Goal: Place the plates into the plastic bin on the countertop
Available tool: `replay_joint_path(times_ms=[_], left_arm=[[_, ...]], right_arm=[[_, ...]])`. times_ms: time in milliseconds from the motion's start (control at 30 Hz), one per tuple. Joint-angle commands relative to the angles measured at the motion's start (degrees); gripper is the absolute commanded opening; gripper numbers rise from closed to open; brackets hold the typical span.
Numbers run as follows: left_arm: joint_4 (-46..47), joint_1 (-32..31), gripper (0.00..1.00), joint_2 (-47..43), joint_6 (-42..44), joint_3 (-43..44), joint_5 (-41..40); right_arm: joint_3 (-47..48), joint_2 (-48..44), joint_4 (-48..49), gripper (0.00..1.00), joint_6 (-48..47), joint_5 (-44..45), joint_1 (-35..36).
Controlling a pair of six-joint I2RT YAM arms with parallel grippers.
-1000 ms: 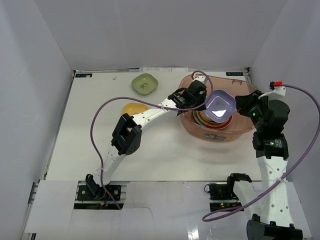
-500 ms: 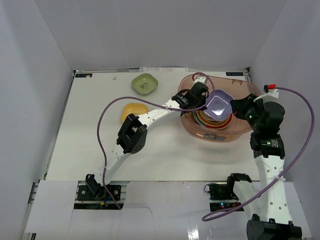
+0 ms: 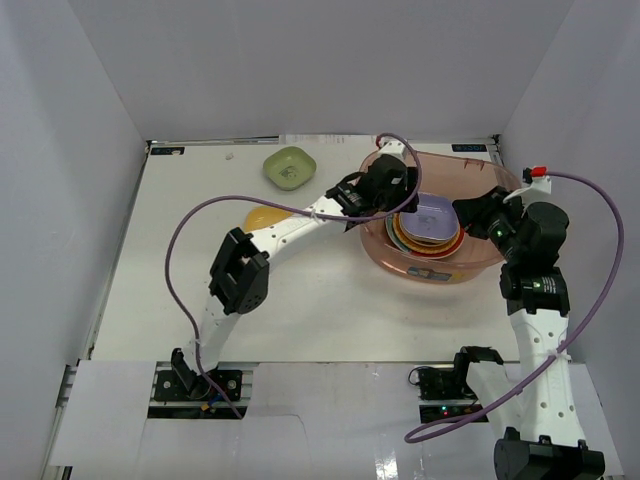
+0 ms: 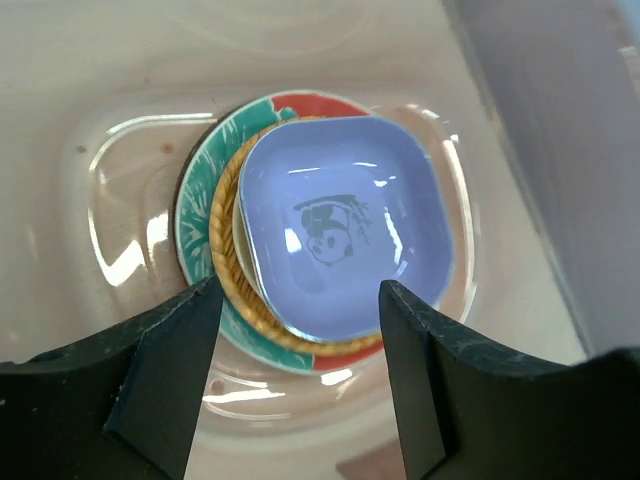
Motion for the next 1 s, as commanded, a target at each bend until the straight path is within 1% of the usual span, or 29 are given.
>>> replay_joint_path(times_ms=[0,33,133,167,233,267,300,333,367,400,433,467,500,533,567,600,633,667,700,733,767,800,833,867,900,933,967], left_arm=[[6.08,0.89,0.74,-15.38,3.11,-5.98,-2.2],[6.87,1.42,0.73,-21.07,3.2,-13.15,-3.42],[11.18,5.72,0.71,-31.19,1.19,-27.32,-3.35],[12.58,9.21,0.7,-38.02,0.23,-36.94,-2.39],[11.9,14.06,0.69,-44.12,-3.55,-45.61,-0.8],[11.54,19.3,0.69,-49.63,-4.78,-53.66,1.29],[11.28,22.05,0.68,-52.12,-5.92,-57.39,1.92],[10.75,24.25,0.68,-54.41,-7.68,-60.73,2.36],[9.88,28.71,0.68,-58.44,-8.22,-66.34,3.15],[9.43,30.67,0.67,-60.04,-8.4,-68.57,3.25],[8.56,33.39,0.68,-61.28,-8.31,-70.24,3.25],[7.94,34.55,0.68,-62.68,-8.31,-72.7,3.42],[7.5,35.52,0.69,-62.87,-8.74,-73.68,3.51],[7.06,37.44,0.69,-62.87,-9.27,-74.38,3.6],[7.14,38.42,0.71,-62.78,-9.89,-75.26,3.68],[7.67,39.47,0.73,-62.17,-10.59,-76.75,4.9],[8.98,41.57,0.78,-61.73,-12.25,-77.37,5.87],[9.95,42.46,0.78,-61.21,-12.96,-78.08,6.93],[10.74,43.34,0.79,-59.81,-13.4,-78.43,8.68],[11.44,43.87,0.79,-58.84,-13.67,-78.26,8.87],[11.89,44.05,0.79,-57.87,-14.02,-77.91,8.78],[12.67,44.23,0.79,-55.95,-14.28,-77.12,9.39],[13.12,44.32,0.79,-54.88,-14.37,-76.59,9.57],[13.47,44.32,0.79,-54.0,-14.72,-76.15,9.66],[13.91,44.32,0.78,-53.04,-14.9,-75.8,9.84],[14.78,44.32,0.76,-51.37,-14.99,-75.36,10.27],[15.14,44.32,0.72,-50.57,-15.69,-75.36,10.28]], right_arm=[[2.3,1.13,2.59,0.21,-0.75,-4.19,1.09],[3.0,1.49,2.5,0.21,-1.01,-4.63,1.53],[3.79,2.89,3.2,0.22,-1.72,-5.87,4.68],[4.32,3.94,3.82,0.22,-1.89,-5.87,6.26],[5.11,5.52,4.35,0.22,-3.21,-4.47,11.97],[6.42,7.62,4.26,0.23,-3.82,-3.25,14.43],[7.3,8.77,4.09,0.24,-5.31,0.42,20.02],[8.18,10.26,4.0,0.24,-6.1,2.29,23.03],[9.93,13.41,4.0,0.25,-6.98,5.35,28.2],[10.99,15.36,4.26,0.25,-8.56,6.34,30.51],[12.22,19.46,4.26,0.25,-9.44,7.3,32.71],[15.28,21.86,4.0,0.26,-10.41,9.4,36.47],[17.22,24.05,3.21,0.26,-12.77,10.38,38.25],[19.16,29.12,3.03,0.27,-14.01,11.09,39.75],[21.26,31.96,2.68,0.27,-14.89,11.35,40.81],[27.03,34.86,1.64,0.27,-15.77,11.18,42.65],[30.04,40.54,-0.12,0.29,-18.13,10.83,43.53],[32.68,43.3,-0.13,0.3,-19.37,10.05,44.59],[37.58,45.76,0.13,0.31,-20.25,9.6,44.68],[40.33,51.27,-0.39,0.33,-21.48,8.99,44.77],[43.14,54.28,-1.01,0.35,-22.45,7.68,44.77],[48.91,59.97,-1.71,0.37,-23.68,6.97,44.77],[51.93,62.63,-3.89,0.43,-24.91,6.35,44.77],[55.18,65.53,-5.3,0.45,-27.88,5.65,44.86],[58.34,68.0,-6.45,0.48,-28.87,5.73,44.86],[63.33,72.46,-7.24,0.53,-29.66,6.17,44.95],[65.3,74.51,-7.34,0.55,-31.15,7.13,44.86]])
